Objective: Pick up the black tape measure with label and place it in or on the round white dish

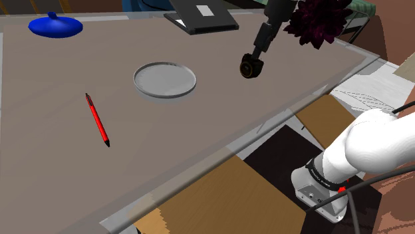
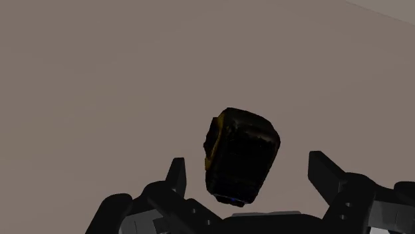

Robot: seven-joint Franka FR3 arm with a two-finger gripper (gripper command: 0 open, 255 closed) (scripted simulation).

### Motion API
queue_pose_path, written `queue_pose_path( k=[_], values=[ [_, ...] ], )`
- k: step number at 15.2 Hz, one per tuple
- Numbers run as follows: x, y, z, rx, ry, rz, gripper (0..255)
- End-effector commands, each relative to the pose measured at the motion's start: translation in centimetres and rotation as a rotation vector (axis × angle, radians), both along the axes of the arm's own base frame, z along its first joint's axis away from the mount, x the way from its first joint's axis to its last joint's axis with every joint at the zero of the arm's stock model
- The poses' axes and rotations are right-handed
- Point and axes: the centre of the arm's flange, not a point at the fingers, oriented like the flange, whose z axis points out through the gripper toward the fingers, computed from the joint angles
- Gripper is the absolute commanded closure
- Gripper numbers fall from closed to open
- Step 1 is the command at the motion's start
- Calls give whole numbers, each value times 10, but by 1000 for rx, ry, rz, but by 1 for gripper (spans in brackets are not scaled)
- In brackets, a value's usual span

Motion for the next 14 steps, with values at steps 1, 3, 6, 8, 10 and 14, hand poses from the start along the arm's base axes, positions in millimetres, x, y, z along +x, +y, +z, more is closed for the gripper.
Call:
queue_pose_path(
  k=[1,3,6,8,10,14],
  values=[
    [3,3,-8,4,0,3,0],
    [3,4,-18,4,0,3,0],
    [4,5,-37,4,0,3,0],
    [4,5,-37,4,0,3,0],
    [4,5,-37,4,0,3,0],
    [4,5,-37,4,0,3,0]
  ],
)
